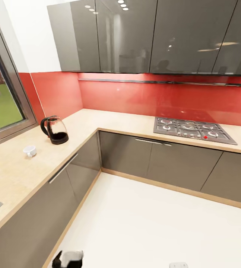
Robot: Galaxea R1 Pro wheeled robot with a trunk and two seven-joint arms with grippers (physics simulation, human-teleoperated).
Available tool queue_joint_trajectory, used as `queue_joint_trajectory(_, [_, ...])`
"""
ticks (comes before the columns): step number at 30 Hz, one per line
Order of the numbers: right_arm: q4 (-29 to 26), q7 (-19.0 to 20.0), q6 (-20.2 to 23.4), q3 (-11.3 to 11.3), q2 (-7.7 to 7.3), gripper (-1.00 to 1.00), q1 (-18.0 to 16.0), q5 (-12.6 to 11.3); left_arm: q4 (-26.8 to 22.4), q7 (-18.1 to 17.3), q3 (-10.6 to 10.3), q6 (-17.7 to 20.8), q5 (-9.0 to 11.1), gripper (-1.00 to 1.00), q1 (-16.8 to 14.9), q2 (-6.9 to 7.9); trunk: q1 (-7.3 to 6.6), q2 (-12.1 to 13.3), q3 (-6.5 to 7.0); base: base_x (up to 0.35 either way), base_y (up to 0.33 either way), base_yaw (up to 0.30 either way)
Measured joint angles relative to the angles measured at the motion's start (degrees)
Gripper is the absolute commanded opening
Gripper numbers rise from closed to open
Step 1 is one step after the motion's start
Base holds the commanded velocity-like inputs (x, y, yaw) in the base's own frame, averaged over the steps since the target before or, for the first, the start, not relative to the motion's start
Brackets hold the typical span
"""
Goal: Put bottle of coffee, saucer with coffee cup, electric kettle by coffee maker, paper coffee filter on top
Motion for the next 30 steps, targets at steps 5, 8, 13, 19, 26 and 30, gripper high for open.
queue_joint_trajectory(5, [0.1, 0.0, 0.0, 0.1, 0.00, 1.00, 0.0, 0.0, -0.5, -5.5, -0.3, 0.7, 0.1, 1.00, -11.0, -2.80, 0.01, 0.0, 0.03, 0.000, 0.000, 0.000])
queue_joint_trajectory(8, [0.1, 0.0, 0.0, 0.1, 0.00, 1.00, 0.0, 0.0, -0.6, -9.1, -0.5, 1.0, 0.3, 1.00, -15.5, -3.58, 0.01, 0.0, 0.02, 0.000, 0.000, 0.000])
queue_joint_trajectory(13, [0.1, 0.0, 0.0, 0.1, 0.00, 1.00, 0.0, 0.1, -0.8, -13.5, -0.4, 3.7, 1.8, 1.00, -23.8, -3.89, 0.01, 0.0, 0.03, 0.000, 0.000, 0.000])
queue_joint_trajectory(19, [0.1, 0.1, 0.0, 0.1, 0.00, 1.00, 0.0, 0.2, -0.9, -23.4, -0.1, 12.8, 7.0, 1.00, -32.0, -3.66, 0.01, 0.0, 0.02, 0.000, 0.000, 0.000])
queue_joint_trajectory(26, [0.1, 0.1, -0.1, 0.1, 0.00, 1.00, 0.0, 0.3, -11.0, -32.4, 1.4, 26.9, 12.4, 1.00, -38.6, 1.50, 0.01, 0.0, 0.04, 0.000, 0.000, 0.000])
queue_joint_trajectory(30, [0.1, 0.2, -0.1, 0.2, 0.00, 1.00, 0.0, 0.4, -22.8, -38.2, 5.6, 40.2, 17.2, 1.00, -39.2, 10.48, 0.01, 0.0, 0.03, 0.000, 0.000, 0.000])
